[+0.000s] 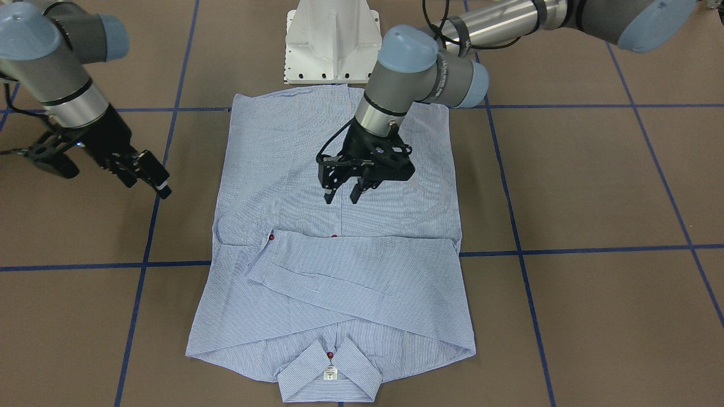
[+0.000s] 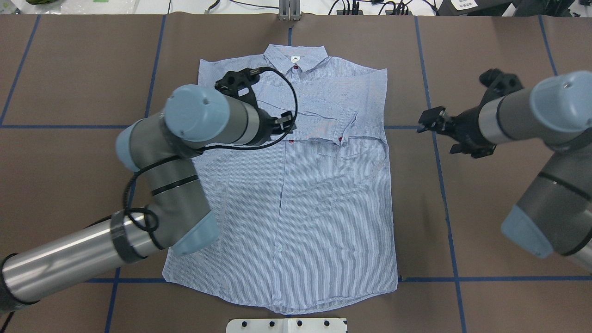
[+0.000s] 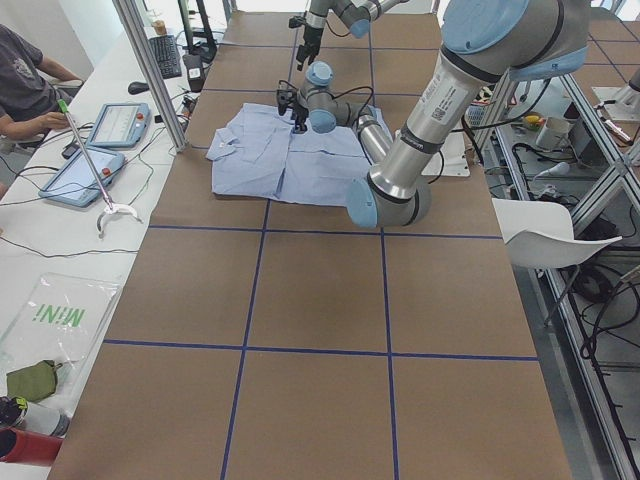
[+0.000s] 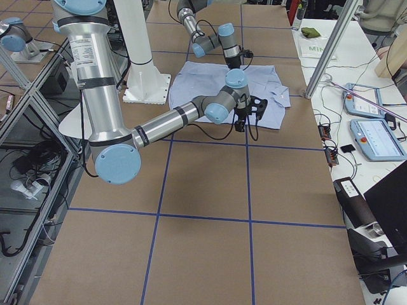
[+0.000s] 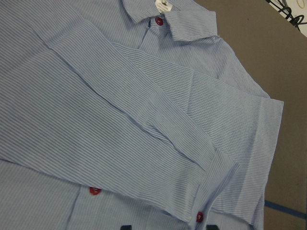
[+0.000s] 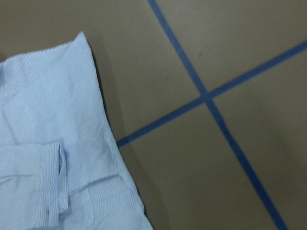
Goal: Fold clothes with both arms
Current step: 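Release the sleeve and move both grippers toward the shirt hem corners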
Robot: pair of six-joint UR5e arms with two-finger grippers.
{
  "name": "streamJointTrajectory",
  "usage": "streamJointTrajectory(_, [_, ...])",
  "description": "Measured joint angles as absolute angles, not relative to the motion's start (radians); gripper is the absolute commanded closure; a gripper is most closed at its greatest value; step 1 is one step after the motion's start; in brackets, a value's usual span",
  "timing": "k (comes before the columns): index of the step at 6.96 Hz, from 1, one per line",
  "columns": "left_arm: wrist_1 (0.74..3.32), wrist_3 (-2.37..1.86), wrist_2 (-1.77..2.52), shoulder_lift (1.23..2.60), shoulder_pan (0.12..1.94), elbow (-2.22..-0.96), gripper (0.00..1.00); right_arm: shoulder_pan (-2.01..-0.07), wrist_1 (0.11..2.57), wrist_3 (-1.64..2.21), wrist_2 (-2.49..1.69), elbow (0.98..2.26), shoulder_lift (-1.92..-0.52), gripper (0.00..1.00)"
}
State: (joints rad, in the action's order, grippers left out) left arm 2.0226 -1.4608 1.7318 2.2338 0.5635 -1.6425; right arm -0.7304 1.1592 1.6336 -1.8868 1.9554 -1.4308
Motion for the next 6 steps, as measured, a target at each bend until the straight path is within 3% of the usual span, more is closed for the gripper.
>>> streamJointTrajectory(2, [1.965, -1.300, 1.772, 2.021, 0.599, -1.877, 0.43, -0.422, 1.348, 1.868, -1.633, 2.104, -1.438, 0.04])
streamJointTrajectory(3, [1.960, -1.256, 1.821, 1.956, 0.633, -1.921, 0.43, -0.257, 1.453, 1.995, -1.494, 2.157, -1.437, 0.04])
streamJointTrajectory(4, [1.962, -1.216, 1.890, 1.919, 0.676, -1.935, 0.37, -0.125, 1.502, 2.110, -1.387, 2.177, -1.439, 0.04])
streamJointTrajectory(6, [1.972, -1.166, 1.981, 1.873, 0.735, -1.944, 0.31, 0.005, 1.537, 2.246, -1.290, 2.173, -1.448, 0.10])
